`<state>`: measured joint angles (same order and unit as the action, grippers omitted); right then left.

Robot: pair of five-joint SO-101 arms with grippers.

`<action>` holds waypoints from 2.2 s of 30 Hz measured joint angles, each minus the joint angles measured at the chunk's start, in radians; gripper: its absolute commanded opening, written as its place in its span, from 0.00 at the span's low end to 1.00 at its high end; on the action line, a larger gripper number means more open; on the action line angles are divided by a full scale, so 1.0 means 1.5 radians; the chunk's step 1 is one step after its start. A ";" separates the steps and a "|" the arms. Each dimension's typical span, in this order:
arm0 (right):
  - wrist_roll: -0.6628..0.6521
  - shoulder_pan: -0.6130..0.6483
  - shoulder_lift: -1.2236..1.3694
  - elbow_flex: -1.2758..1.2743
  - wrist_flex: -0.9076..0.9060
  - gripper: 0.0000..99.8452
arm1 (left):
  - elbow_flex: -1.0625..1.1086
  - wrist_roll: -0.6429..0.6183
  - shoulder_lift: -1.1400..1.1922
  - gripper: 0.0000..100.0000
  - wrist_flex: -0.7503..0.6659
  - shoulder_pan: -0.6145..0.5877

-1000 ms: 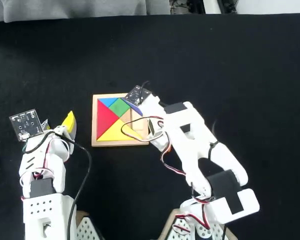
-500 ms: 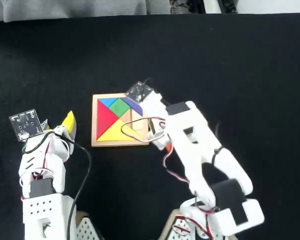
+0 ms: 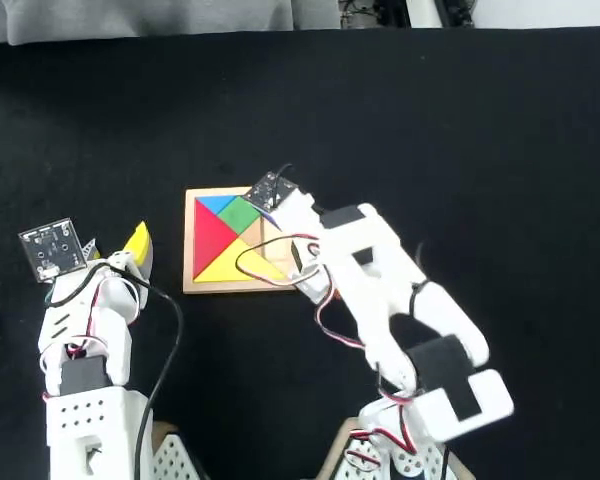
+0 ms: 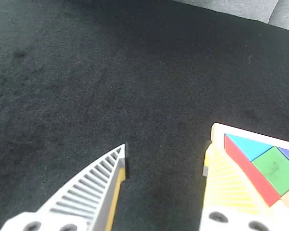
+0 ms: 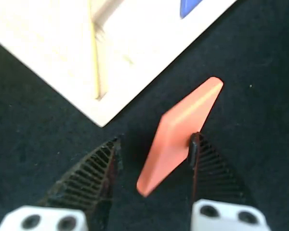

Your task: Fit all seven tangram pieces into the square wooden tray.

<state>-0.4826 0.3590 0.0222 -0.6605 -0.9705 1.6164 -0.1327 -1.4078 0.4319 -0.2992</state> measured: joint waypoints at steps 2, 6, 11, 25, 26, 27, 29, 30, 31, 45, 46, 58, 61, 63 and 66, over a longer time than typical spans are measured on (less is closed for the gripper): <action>-0.001 0.005 0.018 0.002 0.001 0.19 | 0.000 0.000 0.000 0.26 0.000 0.000; -0.007 0.000 0.018 0.002 0.008 0.17 | 0.000 0.000 0.000 0.26 0.000 0.000; -0.016 -0.001 0.018 0.003 0.010 0.17 | 0.000 0.000 0.000 0.26 0.000 0.000; -0.019 -0.178 -0.052 0.017 0.009 0.01 | 0.000 0.000 0.000 0.26 0.000 0.000; -0.016 -0.193 -0.078 0.017 0.009 0.01 | 0.000 0.000 0.000 0.26 0.000 0.000; -0.012 -0.202 -0.105 0.016 0.009 0.01 | 0.000 0.000 0.000 0.26 0.000 0.000; -0.009 -0.204 -0.159 -0.002 0.011 0.01 | 0.000 0.000 0.000 0.26 0.000 0.000; -0.009 -0.200 -0.183 -0.016 0.013 0.01 | 0.000 0.000 0.000 0.26 0.000 0.000; -0.008 -0.193 -0.207 -0.033 0.019 0.01 | 0.000 0.000 0.000 0.26 0.000 0.000; -0.009 -0.147 -0.240 -0.133 0.142 0.01 | 0.000 0.000 0.000 0.26 0.000 0.000; -0.009 -0.147 -0.240 -0.143 0.164 0.01 | 0.000 0.000 0.000 0.26 0.000 0.000; 0.047 -0.094 -0.364 -0.474 0.731 0.01 | 0.000 0.000 0.000 0.26 0.000 0.000; 0.048 -0.070 -0.409 -0.554 0.870 0.01 | 0.000 0.000 0.000 0.26 0.000 0.000; 0.049 -0.059 -0.423 -0.592 0.948 0.01 | 0.000 0.000 0.000 0.26 0.000 0.000; 0.049 -0.053 -0.427 -0.600 0.983 0.01 | 0.000 0.000 0.000 0.26 0.000 0.000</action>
<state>-0.4089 0.2793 -0.6176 -1.5612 0.5040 1.6164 -0.1327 -1.4078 0.4319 -0.2992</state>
